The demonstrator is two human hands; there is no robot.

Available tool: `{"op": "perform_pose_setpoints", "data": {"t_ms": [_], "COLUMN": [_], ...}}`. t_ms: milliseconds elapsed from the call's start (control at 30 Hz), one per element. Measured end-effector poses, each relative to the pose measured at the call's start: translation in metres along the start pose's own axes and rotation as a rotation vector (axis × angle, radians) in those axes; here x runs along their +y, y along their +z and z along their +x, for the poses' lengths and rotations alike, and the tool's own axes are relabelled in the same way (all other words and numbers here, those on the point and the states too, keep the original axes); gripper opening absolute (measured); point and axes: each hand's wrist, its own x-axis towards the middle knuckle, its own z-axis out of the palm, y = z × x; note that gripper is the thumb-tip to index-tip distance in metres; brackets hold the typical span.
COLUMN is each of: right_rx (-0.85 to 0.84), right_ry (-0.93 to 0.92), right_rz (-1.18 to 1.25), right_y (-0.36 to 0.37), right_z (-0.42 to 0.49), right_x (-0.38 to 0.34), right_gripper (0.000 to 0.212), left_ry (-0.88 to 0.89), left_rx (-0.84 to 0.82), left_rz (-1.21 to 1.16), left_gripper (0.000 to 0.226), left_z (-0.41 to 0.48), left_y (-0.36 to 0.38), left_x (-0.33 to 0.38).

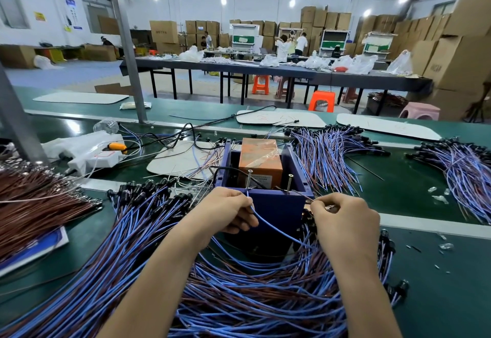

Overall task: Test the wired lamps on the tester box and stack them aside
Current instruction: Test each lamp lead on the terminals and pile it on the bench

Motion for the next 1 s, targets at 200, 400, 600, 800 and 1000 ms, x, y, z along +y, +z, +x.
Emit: {"op": "perform_pose_setpoints", "data": {"t_ms": [200,400,600,800,1000], "right_rx": [-0.054,-0.150,-0.690,-1.026,-1.087], "right_ry": [-0.019,-0.061,-0.095,-0.223,-0.248], "right_rz": [-0.028,0.027,0.205,-0.020,-0.053], "right_y": [0.001,-0.004,-0.006,0.000,0.006], "right_z": [-0.001,0.001,-0.008,-0.017,-0.020], "right_x": [0.000,0.000,-0.007,-0.011,-0.012], "right_gripper": [0.013,0.016,0.013,0.021,0.022], "left_ry": [0.026,0.058,0.057,-0.194,-0.189], "left_rx": [-0.011,-0.106,0.165,0.272,0.424], "left_rz": [0.014,0.096,0.348,0.986,1.206], "left_gripper": [0.031,0.030,0.024,0.019,0.041], "left_z": [0.000,0.000,0.000,0.018,0.032], "left_y": [-0.002,-0.013,-0.062,-0.073,-0.056], "left_x": [-0.001,-0.002,-0.014,-0.046,-0.061]}}
